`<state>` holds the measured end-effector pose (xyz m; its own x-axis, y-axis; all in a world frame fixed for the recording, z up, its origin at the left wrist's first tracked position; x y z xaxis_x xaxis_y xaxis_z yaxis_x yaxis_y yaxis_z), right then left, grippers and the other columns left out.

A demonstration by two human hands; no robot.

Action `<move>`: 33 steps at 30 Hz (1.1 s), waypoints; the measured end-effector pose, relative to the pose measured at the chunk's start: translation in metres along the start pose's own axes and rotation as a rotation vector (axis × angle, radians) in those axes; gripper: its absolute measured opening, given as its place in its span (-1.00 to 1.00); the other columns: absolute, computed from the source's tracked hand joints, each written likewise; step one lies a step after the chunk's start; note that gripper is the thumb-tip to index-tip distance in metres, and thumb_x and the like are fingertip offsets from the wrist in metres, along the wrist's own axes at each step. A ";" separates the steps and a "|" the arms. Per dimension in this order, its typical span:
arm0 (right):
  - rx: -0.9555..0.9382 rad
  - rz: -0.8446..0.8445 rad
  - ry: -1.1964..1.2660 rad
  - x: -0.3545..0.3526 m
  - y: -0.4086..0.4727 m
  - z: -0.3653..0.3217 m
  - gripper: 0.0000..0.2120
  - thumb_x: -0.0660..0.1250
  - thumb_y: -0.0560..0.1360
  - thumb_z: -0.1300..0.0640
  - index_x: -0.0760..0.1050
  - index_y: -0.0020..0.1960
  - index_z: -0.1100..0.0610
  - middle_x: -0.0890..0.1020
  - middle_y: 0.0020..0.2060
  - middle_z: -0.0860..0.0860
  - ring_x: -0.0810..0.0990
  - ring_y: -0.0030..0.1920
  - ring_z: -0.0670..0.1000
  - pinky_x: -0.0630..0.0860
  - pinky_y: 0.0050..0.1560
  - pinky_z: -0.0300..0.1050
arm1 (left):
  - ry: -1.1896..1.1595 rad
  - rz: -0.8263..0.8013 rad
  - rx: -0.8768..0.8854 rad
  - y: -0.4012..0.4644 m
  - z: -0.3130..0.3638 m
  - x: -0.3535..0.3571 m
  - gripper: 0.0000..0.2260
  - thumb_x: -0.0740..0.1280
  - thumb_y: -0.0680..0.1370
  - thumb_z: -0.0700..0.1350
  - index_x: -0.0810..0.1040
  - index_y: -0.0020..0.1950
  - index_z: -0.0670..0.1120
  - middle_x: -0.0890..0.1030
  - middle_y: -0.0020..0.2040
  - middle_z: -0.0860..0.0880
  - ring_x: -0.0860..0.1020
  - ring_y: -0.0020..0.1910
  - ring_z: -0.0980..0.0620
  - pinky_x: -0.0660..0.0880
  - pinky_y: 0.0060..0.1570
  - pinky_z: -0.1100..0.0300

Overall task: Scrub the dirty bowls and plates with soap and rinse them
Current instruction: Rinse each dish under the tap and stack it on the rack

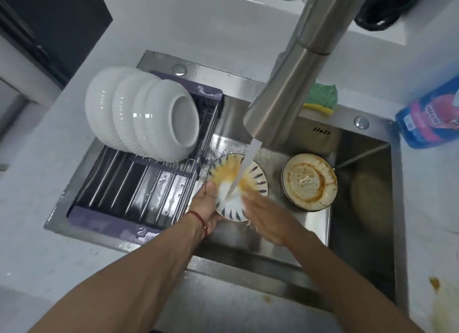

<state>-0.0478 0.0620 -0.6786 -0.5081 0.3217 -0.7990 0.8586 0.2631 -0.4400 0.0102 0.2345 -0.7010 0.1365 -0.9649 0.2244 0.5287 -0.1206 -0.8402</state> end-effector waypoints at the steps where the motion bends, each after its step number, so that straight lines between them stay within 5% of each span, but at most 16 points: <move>1: 0.094 0.034 -0.047 -0.003 0.009 0.007 -0.20 -0.34 0.60 -0.31 0.03 0.67 0.12 -0.04 0.67 0.04 -0.05 0.65 0.05 0.08 0.61 0.16 | -0.001 -0.008 0.000 -0.002 -0.004 0.005 -0.66 0.12 0.74 0.06 0.53 0.36 -0.08 0.72 0.14 -0.19 0.71 0.06 -0.22 0.65 0.04 -0.29; 4: 0.227 0.097 -0.026 -0.005 0.056 -0.015 -0.33 -0.24 0.67 -0.20 -0.08 0.68 0.12 -0.10 0.66 0.14 -0.19 0.65 0.16 -0.10 0.63 0.19 | -0.032 -0.029 -0.043 -0.005 -0.016 0.013 -0.65 0.09 0.75 0.05 0.53 0.32 -0.13 0.72 0.08 -0.21 0.72 -0.08 -0.15 0.70 -0.19 -0.14; 7: 0.019 0.087 0.149 -0.006 0.061 -0.057 -0.48 -0.12 0.73 -0.17 -0.07 0.66 -0.14 0.01 0.67 0.00 -0.09 0.66 0.05 -0.13 0.64 0.14 | -0.050 -0.042 -0.057 -0.001 -0.010 0.011 -0.59 0.07 0.75 0.09 0.53 0.37 -0.14 0.69 0.20 -0.25 0.71 0.12 -0.15 0.66 0.13 -0.11; 10: -0.232 0.047 0.125 -0.004 0.011 -0.049 -0.45 0.09 0.71 -0.09 0.08 0.66 -0.07 0.17 0.64 -0.02 0.11 0.63 0.04 0.11 0.61 0.09 | -0.063 -0.007 -0.059 0.005 -0.004 0.004 -0.59 0.11 0.73 0.12 0.50 0.39 -0.13 0.69 0.20 -0.26 0.68 0.19 -0.24 0.62 0.18 -0.23; 14: -0.138 0.307 -0.089 -0.010 -0.018 0.005 -0.26 0.50 0.33 0.37 0.43 0.49 0.19 0.46 0.47 0.16 0.47 0.46 0.21 0.56 0.27 0.25 | -0.025 0.021 -0.063 0.001 -0.006 0.012 -0.61 0.15 0.72 0.12 0.52 0.36 -0.13 0.68 0.19 -0.24 0.70 0.09 -0.24 0.70 -0.11 -0.16; 16: -0.077 0.396 -0.135 -0.018 -0.003 0.005 -0.30 0.41 0.33 0.49 0.48 0.46 0.22 0.51 0.42 0.20 0.52 0.40 0.26 0.56 0.26 0.26 | -0.030 0.040 -0.078 -0.003 -0.005 0.017 -0.60 0.15 0.72 0.13 0.51 0.36 -0.14 0.67 0.21 -0.25 0.69 0.09 -0.24 0.71 -0.12 -0.15; 18: -0.102 0.464 -0.112 -0.025 0.008 -0.009 -0.47 0.24 0.51 0.39 0.50 0.45 0.15 0.54 0.40 0.15 0.53 0.38 0.25 0.51 0.31 0.27 | -0.114 0.041 -0.070 -0.003 0.004 0.020 -0.58 0.17 0.72 0.14 0.50 0.35 -0.17 0.66 0.22 -0.27 0.69 0.10 -0.25 0.70 -0.03 -0.16; 20: -0.050 0.437 0.066 -0.032 0.013 -0.025 -0.58 0.31 0.59 0.33 0.54 0.41 0.10 0.65 0.28 0.06 0.66 0.23 0.16 0.60 0.22 0.09 | -0.179 -0.025 -0.049 -0.008 0.021 0.035 -0.46 0.19 0.66 0.25 0.53 0.33 -0.20 0.68 0.18 -0.26 0.69 0.05 -0.20 0.68 0.05 -0.13; 22: 0.144 0.414 0.360 -0.036 0.012 -0.033 -0.72 0.42 0.57 0.25 0.64 0.27 0.12 0.71 -0.03 -0.04 0.68 -0.15 -0.06 0.55 -0.16 -0.21 | -0.080 -0.086 0.016 -0.015 0.032 0.057 -0.20 0.20 0.46 0.47 0.49 0.40 -0.16 0.69 0.13 -0.20 0.67 0.04 -0.16 0.62 0.18 -0.15; 24: 0.328 0.396 0.717 -0.033 0.011 -0.031 -0.91 0.46 0.54 0.23 0.69 0.05 0.14 0.70 -0.24 -0.06 0.62 -0.33 -0.19 0.53 -0.32 -0.18 | 0.188 -0.052 0.070 -0.020 0.027 0.071 -0.07 0.17 0.40 0.58 0.34 0.55 -0.03 0.61 0.29 -0.21 0.63 0.18 -0.21 0.57 0.26 -0.19; 26: 0.454 0.392 1.098 -0.033 0.011 -0.027 -0.83 0.53 0.48 0.22 0.67 0.07 0.16 0.75 -0.18 0.03 0.73 -0.19 -0.06 0.67 -0.21 -0.04 | 0.432 -0.028 0.166 -0.015 0.020 0.071 -0.34 0.15 0.64 0.35 0.21 0.62 0.00 0.46 0.45 -0.28 0.57 0.26 -0.24 0.59 0.17 -0.12; 29: 0.563 0.347 1.500 -0.035 0.009 -0.019 -0.64 0.56 0.41 0.28 0.61 0.18 0.24 0.76 -0.05 0.12 0.75 -0.03 0.12 0.68 -0.05 0.04 | 0.542 0.118 0.144 -0.002 0.017 0.047 -0.54 0.21 0.69 0.19 0.28 0.54 0.06 0.50 0.39 -0.16 0.58 0.22 -0.20 0.60 0.15 -0.13; 33: 0.691 0.298 1.653 -0.037 0.013 -0.011 -0.67 0.46 0.48 0.33 0.57 0.24 0.25 0.74 -0.03 0.16 0.73 -0.07 0.11 0.66 -0.26 -0.07 | 0.395 0.158 -0.082 0.010 0.005 0.016 -0.28 0.37 0.51 0.36 0.40 0.51 -0.06 0.63 0.25 -0.15 0.68 0.08 -0.21 0.67 0.01 -0.13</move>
<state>-0.0187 0.0631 -0.6498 0.4831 0.8671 0.1214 0.5756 -0.2100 -0.7903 0.0222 0.2186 -0.7034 -0.1294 -0.9862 -0.1032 0.4565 0.0331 -0.8891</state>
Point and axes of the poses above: each hand's wrist, its own y-axis towards the middle knuckle, its own x-axis out of the palm, z = x × y, the point moved 5 cm from there along y, towards the middle knuckle
